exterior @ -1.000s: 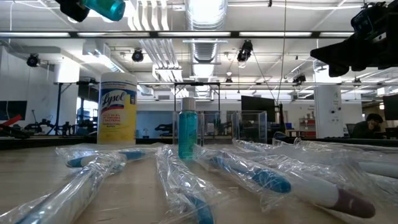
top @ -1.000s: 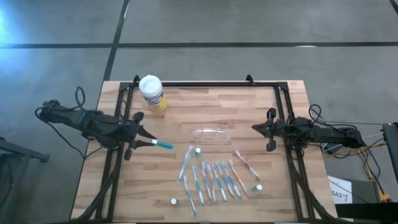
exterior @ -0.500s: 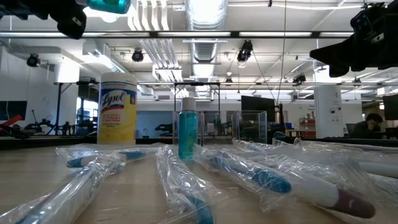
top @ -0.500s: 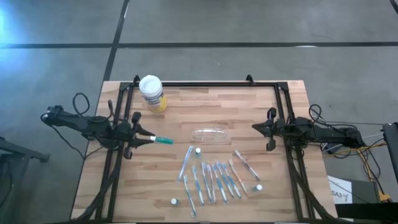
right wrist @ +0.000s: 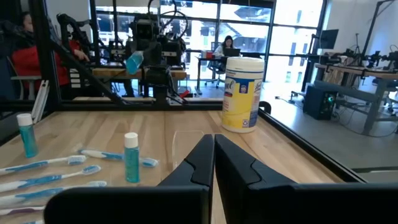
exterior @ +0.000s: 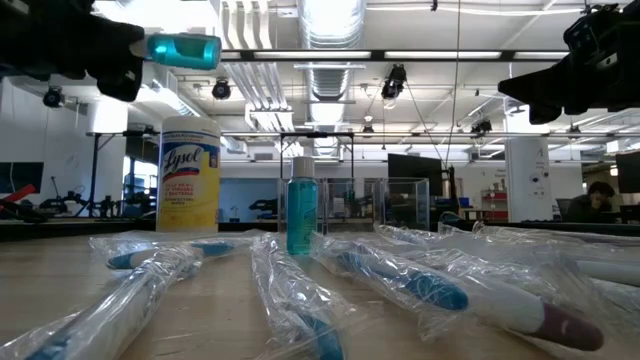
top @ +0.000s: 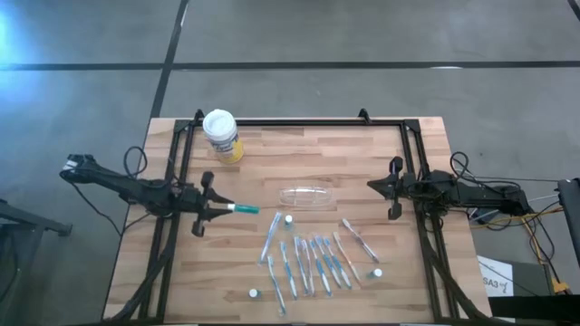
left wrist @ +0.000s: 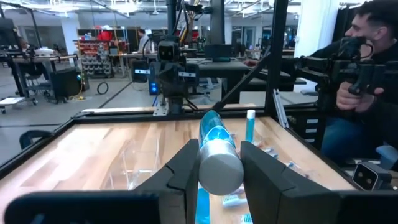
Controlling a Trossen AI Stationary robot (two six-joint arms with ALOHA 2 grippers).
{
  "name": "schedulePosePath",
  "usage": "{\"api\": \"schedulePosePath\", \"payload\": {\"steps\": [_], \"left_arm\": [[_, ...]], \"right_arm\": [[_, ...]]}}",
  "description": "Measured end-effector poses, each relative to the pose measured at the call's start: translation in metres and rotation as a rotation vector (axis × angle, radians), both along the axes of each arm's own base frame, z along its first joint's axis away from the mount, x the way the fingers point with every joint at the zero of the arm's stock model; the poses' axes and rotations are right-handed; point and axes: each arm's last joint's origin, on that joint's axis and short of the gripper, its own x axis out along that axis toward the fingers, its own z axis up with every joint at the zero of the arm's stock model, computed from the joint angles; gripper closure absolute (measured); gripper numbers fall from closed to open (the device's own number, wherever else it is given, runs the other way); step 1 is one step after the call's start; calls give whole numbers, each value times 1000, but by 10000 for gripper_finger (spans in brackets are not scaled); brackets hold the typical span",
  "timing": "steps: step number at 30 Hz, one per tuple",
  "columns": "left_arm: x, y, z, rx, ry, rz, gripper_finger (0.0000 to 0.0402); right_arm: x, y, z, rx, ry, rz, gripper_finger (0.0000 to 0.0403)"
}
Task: Pick & Place toothbrushing station
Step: Put the blue mouthwash bottle into the middle section of the transparent organizer
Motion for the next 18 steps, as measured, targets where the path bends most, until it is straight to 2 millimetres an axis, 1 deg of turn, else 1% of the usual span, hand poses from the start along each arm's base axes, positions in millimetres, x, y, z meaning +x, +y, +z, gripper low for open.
{"api": "schedulePosePath", "payload": {"steps": [10, 13, 15, 18], "left_arm": [[-1, 0, -9, -3, 11, 0, 305], [-1, 1, -12, -8, 23, 22, 305], [-1, 1, -10, -21, 12, 42, 305], [1, 2, 9, -38, -37, 56, 305]], "right_arm": [[0, 0, 0, 0, 0, 0, 394], [0, 0, 0, 0, 0, 0, 394], [0, 0, 0, 0, 0, 0, 394], [0, 0, 0, 0, 0, 0, 394]]}}
